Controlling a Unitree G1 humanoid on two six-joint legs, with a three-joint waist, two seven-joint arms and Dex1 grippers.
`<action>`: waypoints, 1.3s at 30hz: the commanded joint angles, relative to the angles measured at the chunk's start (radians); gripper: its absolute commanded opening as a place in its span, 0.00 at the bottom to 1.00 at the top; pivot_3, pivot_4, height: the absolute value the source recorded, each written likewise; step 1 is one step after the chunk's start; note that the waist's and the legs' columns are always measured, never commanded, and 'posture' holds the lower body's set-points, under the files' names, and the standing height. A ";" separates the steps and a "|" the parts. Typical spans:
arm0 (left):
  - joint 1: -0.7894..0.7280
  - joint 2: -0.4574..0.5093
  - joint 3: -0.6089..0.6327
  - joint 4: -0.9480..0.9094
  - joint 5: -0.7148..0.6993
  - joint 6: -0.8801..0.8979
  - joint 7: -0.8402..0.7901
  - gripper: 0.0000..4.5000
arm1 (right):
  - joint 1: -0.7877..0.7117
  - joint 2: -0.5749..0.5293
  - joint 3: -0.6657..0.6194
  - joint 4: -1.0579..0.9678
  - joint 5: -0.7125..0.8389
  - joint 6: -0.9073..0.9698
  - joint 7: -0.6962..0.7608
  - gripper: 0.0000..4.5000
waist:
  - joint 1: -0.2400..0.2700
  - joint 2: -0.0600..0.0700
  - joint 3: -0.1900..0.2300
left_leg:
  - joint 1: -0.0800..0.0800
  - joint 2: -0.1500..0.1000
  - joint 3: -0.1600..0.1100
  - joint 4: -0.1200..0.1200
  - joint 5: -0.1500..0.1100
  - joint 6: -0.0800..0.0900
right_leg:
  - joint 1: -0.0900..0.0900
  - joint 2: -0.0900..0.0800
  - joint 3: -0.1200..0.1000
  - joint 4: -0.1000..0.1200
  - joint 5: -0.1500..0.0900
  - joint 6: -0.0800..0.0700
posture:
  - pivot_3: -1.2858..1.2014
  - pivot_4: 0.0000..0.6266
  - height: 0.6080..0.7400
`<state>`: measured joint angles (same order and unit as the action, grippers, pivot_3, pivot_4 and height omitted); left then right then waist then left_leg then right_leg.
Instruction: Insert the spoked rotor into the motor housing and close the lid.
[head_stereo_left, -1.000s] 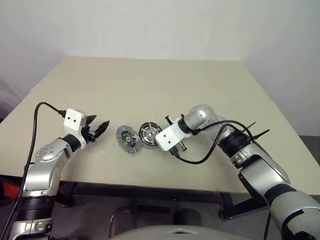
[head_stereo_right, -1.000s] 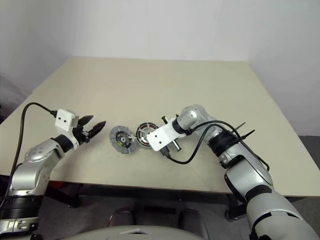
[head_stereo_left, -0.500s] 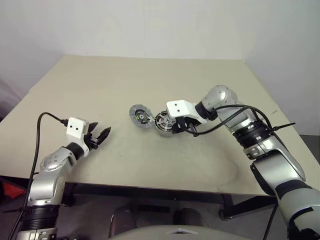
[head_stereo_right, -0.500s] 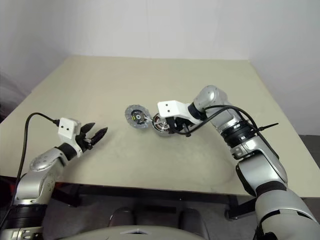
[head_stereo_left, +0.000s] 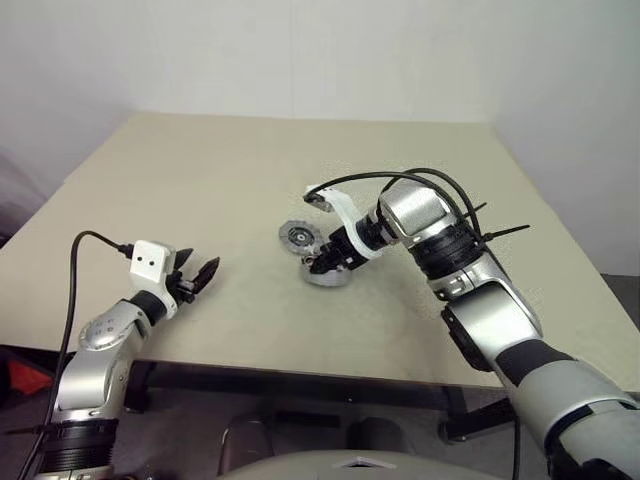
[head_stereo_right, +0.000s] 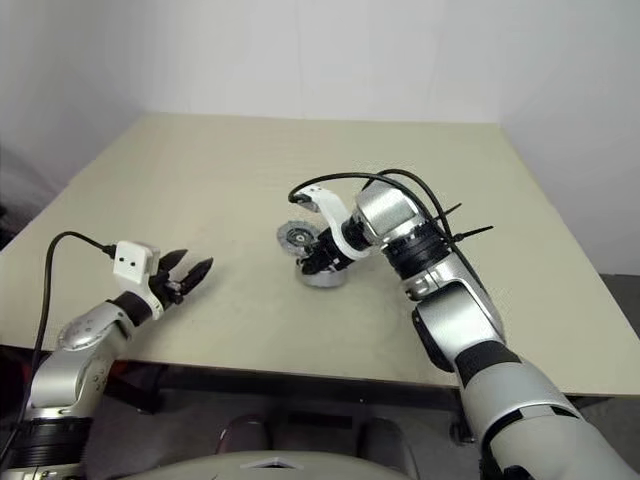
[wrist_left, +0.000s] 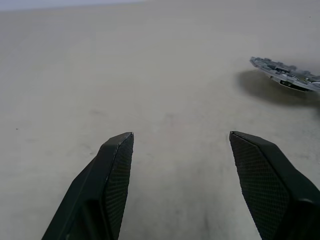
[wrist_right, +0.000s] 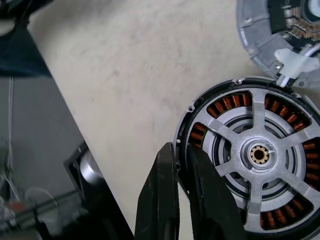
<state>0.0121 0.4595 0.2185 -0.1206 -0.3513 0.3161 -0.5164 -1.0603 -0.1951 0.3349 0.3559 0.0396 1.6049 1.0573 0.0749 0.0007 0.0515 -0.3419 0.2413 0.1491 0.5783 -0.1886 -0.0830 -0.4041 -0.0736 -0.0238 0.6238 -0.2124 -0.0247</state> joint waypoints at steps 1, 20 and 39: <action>-0.015 0.019 0.023 -0.037 -0.007 -0.003 -0.004 0.72 | -0.034 0.043 -0.081 0.031 0.028 0.010 -0.133 0.00 | 0.000 0.000 0.000 | 0.001 0.000 0.000 0.000 0.000 0.000 | 0.000 0.000 0.000 0.000 0.000 0.000 | 0.52 0.00 1.00; -0.015 0.040 0.028 -0.040 -0.007 0.006 -0.011 0.72 | -0.077 0.110 -0.152 0.033 0.279 0.010 -0.357 0.81 | 0.009 0.001 0.001 | 0.001 -0.001 -0.001 -0.008 0.001 -0.009 | -0.006 0.001 -0.002 -0.001 0.003 -0.006 | 0.52 0.00 1.00; -0.064 0.045 0.023 0.000 -0.002 0.001 -0.020 0.72 | 0.075 -0.387 0.169 -0.060 0.044 -1.597 0.410 0.99 | 0.025 -0.002 -0.001 | -0.008 0.000 -0.001 0.002 -0.004 -0.007 | -0.011 -0.001 -0.002 0.001 0.004 -0.007 | 0.52 0.00 1.00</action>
<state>-0.0249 0.4917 0.2317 -0.1094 -0.3515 0.3269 -0.5320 -0.9803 -0.5510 0.4926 0.2753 0.1236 0.1646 1.3832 0.1003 -0.0014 0.0506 -0.3500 0.2410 0.1484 0.5810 -0.1932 -0.0880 -0.4153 -0.0743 -0.0257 0.6256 -0.2084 -0.0313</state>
